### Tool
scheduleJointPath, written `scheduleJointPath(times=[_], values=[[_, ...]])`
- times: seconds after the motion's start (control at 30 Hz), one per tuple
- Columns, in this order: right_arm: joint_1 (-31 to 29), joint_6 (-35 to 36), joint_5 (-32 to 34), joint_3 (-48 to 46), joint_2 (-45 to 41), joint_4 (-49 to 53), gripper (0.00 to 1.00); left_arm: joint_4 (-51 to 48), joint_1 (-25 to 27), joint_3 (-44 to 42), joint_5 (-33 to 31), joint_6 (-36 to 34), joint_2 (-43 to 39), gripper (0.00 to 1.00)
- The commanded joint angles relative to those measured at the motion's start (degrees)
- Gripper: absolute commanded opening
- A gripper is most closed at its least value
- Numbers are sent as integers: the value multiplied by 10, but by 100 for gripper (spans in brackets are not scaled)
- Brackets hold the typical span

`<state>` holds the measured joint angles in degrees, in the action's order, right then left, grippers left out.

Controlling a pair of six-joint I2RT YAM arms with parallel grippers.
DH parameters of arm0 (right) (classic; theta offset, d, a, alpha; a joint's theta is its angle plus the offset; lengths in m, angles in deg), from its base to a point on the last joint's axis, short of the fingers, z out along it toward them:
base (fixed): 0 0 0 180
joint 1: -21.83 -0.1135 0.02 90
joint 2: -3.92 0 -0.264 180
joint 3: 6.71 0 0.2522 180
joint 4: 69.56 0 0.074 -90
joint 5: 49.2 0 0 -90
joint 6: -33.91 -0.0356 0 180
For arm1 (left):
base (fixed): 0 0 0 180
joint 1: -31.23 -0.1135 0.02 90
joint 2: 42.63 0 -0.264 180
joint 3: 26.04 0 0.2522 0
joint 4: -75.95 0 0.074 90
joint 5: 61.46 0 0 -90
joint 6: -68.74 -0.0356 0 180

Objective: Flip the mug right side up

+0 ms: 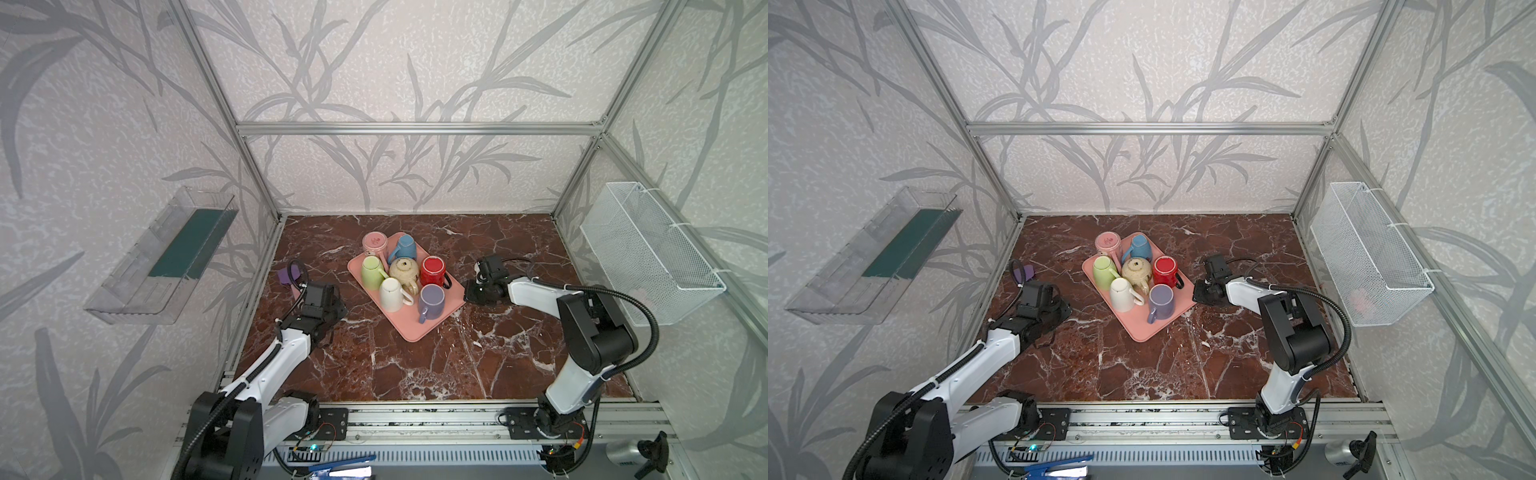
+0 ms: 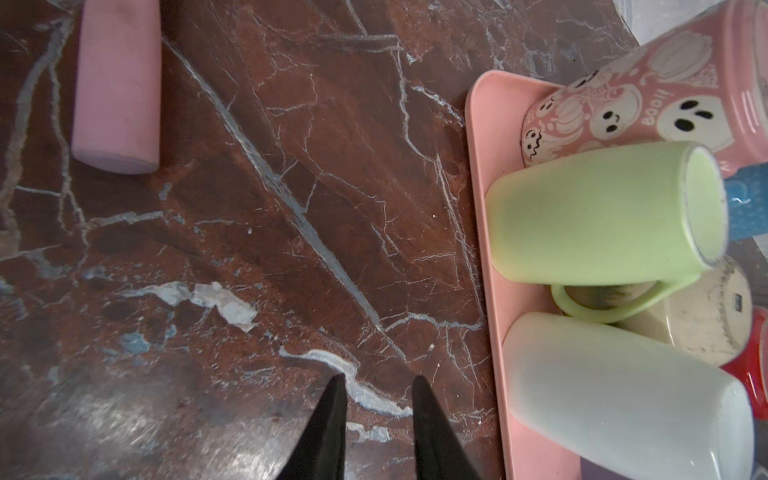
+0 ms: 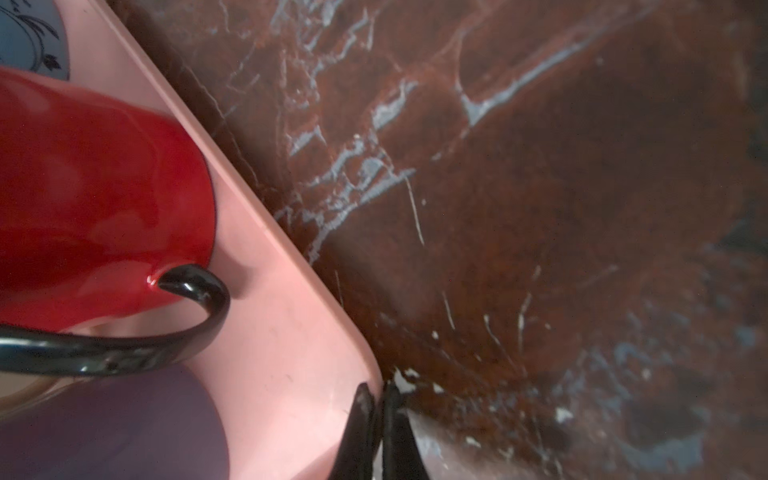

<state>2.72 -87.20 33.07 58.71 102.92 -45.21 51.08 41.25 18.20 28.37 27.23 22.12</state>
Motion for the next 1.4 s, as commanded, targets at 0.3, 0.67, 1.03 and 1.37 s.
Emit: scheduleJointPath(times=[0.3, 0.67, 1.03, 1.37], values=[[-35, 15, 16, -118, -116, 129, 0, 111, 3, 51, 35, 19, 168, 33], [-143, -39, 3, -173, -157, 140, 0, 140, 14, 100, 42, 7, 262, 33], [-252, -117, -2, -201, -207, 148, 0, 178, 19, 116, 52, 6, 316, 30], [-211, -75, 31, -145, -264, 239, 29, 176, 18, 128, 61, 3, 335, 25]])
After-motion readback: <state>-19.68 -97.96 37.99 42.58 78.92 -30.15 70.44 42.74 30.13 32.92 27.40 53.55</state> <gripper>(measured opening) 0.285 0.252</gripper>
